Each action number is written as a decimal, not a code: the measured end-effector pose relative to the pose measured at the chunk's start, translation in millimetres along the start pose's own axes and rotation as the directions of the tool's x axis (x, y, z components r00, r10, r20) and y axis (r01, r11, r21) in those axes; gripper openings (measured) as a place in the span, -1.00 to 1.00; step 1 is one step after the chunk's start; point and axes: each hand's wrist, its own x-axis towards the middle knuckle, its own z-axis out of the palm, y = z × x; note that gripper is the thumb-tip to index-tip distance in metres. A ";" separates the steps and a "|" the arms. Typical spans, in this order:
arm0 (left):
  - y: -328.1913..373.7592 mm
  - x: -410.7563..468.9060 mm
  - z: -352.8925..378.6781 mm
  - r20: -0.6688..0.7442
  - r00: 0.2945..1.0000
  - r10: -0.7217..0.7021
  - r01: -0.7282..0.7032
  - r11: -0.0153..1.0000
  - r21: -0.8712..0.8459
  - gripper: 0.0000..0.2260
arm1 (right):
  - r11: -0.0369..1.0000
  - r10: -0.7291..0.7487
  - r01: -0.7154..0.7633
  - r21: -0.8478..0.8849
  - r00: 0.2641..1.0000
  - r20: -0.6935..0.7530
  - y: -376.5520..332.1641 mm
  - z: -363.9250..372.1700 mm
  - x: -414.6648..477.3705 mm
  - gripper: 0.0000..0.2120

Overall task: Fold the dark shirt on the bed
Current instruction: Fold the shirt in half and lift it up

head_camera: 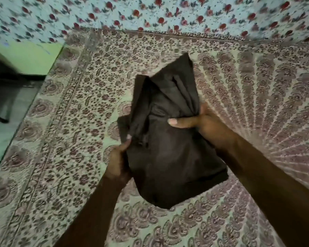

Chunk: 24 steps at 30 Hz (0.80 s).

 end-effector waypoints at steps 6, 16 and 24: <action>84.5 -72.1 -132.8 -0.100 0.988 0.118 -0.060 0.885 0.461 -0.70 | 0.988 0.138 -0.144 -0.056 0.985 -0.103 55.0 121.0 -1.8 -0.62; 188.0 -107.2 -295.8 -0.160 0.841 0.516 -0.075 0.405 0.911 -0.85 | 0.947 0.322 -0.307 0.100 0.913 -0.251 197.9 224.7 20.2 -0.67; 159.2 -112.6 -359.2 -0.297 0.916 0.270 0.141 0.477 0.867 -0.46 | 0.854 0.509 -0.486 0.184 0.709 -0.488 293.9 241.4 -10.4 -0.65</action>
